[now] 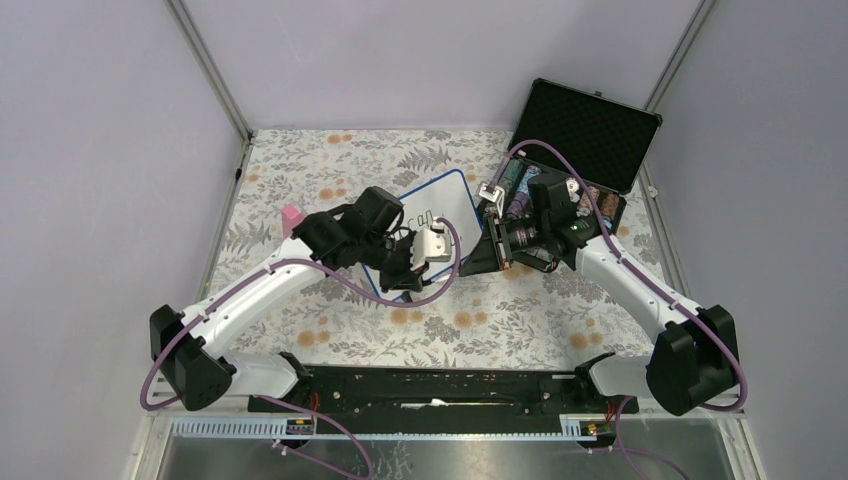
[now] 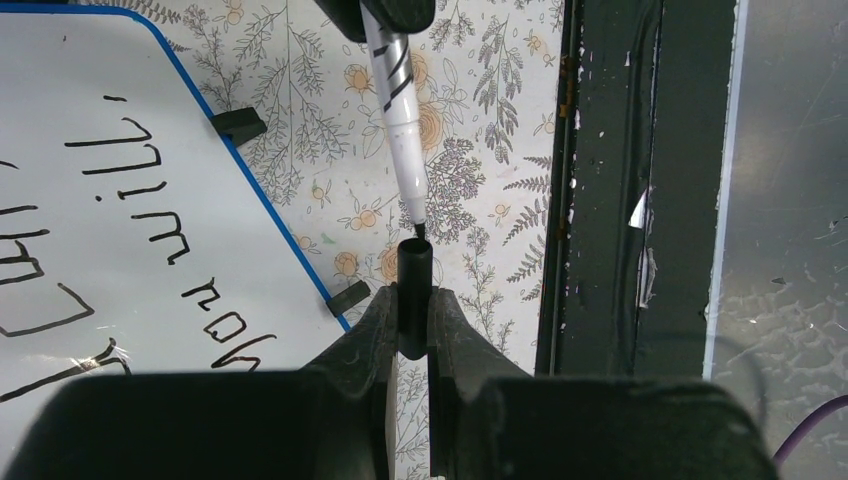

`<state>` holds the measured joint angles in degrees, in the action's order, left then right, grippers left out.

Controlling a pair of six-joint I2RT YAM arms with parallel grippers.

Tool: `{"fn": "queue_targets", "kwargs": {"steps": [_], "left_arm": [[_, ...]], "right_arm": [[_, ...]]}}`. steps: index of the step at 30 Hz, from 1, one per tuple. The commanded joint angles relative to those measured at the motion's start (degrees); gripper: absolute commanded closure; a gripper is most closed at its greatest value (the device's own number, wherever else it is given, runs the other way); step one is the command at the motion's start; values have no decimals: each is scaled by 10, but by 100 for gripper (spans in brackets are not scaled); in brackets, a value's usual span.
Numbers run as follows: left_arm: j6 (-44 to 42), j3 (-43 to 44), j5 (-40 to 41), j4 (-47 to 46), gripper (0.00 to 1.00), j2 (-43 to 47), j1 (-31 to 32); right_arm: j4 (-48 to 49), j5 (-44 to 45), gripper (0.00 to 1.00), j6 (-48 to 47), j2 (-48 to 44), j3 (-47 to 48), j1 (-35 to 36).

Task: Write a sentence on the whiteboard
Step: Insert the whiteboard marker without the cap into the pen cap.

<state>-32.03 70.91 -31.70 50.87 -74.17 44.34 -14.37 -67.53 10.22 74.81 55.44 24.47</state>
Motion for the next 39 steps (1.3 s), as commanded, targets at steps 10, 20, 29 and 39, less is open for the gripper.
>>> {"fn": "queue_targets", "kwargs": {"steps": [10, 20, 29, 39], "left_arm": [[1, 29, -23, -16, 100, -2, 10], [65, 61, -18, -17, 100, -39, 17], [111, 80, -18, -27, 100, -47, 18], [104, 112, -3, -31, 100, -71, 34]], "right_arm": [[5, 13, 100, -9, 3, 25, 8], [0, 33, 100, -13, 7, 31, 10], [-6, 58, 100, -15, 15, 45, 14], [-10, 69, 100, -14, 35, 41, 49]]}}
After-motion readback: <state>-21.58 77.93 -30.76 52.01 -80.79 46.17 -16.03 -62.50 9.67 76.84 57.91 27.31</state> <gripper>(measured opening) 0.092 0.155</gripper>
